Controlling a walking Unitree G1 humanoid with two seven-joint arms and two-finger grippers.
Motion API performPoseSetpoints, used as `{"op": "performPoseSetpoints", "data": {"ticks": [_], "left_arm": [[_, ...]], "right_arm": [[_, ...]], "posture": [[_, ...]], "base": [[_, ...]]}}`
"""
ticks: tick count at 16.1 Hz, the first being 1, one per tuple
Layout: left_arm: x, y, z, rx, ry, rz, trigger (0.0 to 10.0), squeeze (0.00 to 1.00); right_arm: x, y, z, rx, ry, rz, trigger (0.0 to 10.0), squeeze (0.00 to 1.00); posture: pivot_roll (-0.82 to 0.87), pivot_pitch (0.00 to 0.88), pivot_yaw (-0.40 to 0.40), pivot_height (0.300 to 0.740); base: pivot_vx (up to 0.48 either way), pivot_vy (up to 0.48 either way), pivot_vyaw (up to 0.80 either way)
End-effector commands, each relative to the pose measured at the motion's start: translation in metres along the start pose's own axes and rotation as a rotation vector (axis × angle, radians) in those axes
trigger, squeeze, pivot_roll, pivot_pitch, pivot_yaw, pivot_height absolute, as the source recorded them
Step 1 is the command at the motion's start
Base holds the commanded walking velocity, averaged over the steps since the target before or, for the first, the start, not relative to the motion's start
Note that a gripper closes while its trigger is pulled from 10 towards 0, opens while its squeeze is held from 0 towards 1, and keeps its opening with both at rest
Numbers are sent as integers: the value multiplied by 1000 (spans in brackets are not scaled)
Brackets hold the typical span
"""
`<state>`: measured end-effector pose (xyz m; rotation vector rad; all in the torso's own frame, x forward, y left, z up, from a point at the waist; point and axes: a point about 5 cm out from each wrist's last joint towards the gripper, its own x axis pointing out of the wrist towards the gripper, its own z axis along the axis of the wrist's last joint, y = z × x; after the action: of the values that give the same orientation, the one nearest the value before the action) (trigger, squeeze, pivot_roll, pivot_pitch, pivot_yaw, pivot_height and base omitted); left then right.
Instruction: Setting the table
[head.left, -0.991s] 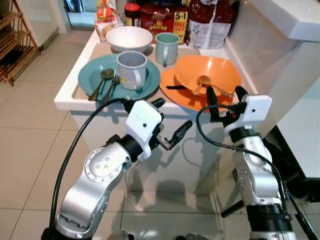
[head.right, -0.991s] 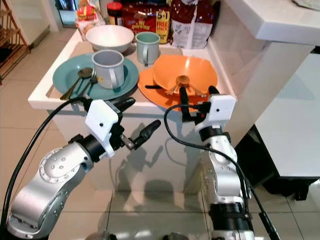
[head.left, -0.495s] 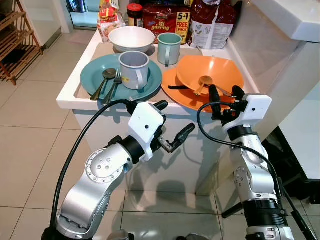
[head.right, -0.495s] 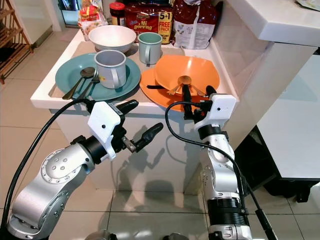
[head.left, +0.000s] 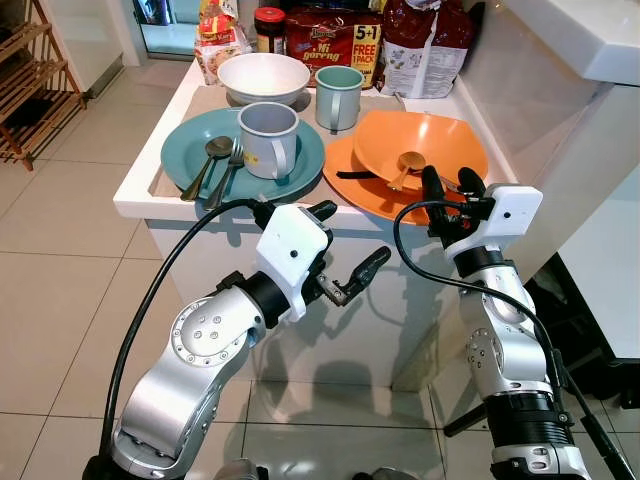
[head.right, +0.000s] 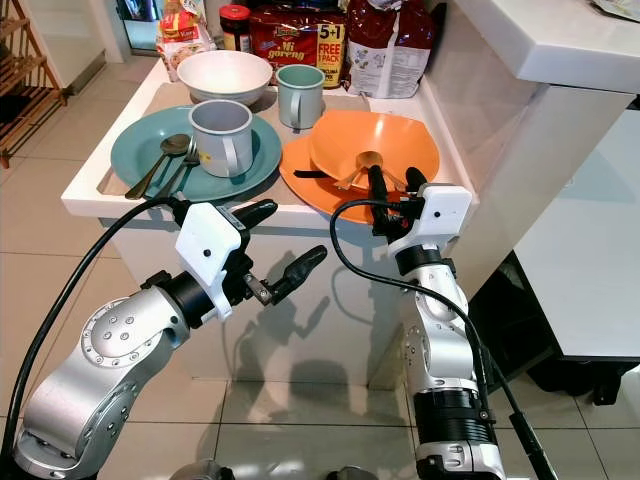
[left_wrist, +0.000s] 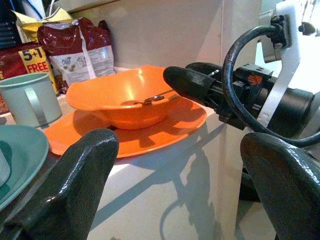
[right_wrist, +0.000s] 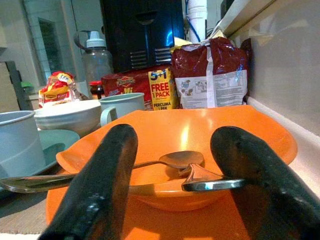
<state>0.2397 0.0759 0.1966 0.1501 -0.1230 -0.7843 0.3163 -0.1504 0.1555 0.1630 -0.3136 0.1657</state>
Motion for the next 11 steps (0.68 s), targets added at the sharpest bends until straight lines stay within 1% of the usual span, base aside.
{"op": "performPoseSetpoints", "data": {"ticks": [1, 11], "left_arm": [[0, -2, 2, 5, -6, -20, 10000, 0], [1, -3, -1, 6, 2, -32, 10000, 0]], "right_arm": [[1, -6, 3, 3, -21, -19, 0, 0], [1, -8, 1, 12, -16, -51, 0, 0]], "posture": [[78, 60, -49, 740], [79, 64, -46, 740]], "base": [[0, 0, 0], [0, 0, 0]]}}
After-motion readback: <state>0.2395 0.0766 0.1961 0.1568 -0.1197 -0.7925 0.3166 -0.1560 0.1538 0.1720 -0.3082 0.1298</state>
